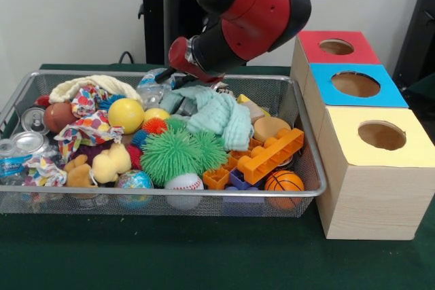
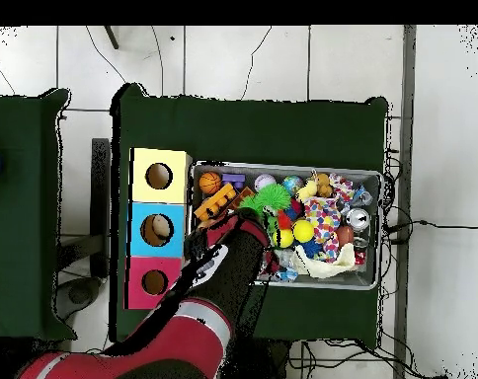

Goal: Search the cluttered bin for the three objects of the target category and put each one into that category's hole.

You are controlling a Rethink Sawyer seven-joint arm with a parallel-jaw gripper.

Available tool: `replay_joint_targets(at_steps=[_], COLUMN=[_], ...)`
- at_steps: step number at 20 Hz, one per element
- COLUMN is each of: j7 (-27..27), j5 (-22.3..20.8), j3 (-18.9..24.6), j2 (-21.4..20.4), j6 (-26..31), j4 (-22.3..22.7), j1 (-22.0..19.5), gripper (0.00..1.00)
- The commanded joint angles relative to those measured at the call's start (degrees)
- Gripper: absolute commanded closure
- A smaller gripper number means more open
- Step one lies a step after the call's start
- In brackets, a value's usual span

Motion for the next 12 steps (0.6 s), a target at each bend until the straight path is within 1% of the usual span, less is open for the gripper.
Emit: replay_joint_targets(at_steps=[1,6,8,9,12], j7=[11.1,9.1,7.8,6.3,3.6], j5=[-0.1,1.2,2.7,3.8,5.6], j3=[3.4,4.0,5.0,6.1,7.8], j2=[2.7,0.3,-2.1,-4.2,-7.6], j6=[-8.4,-7.4,-6.1,-5.0,-1.9], j4=[-3.8,-2.9,-1.9,-0.9,0.4], j1=[-1.0,-1.9,-2.9,-3.8,-5.1], gripper=[1.00,1.00,1.00,1.00,1.00])
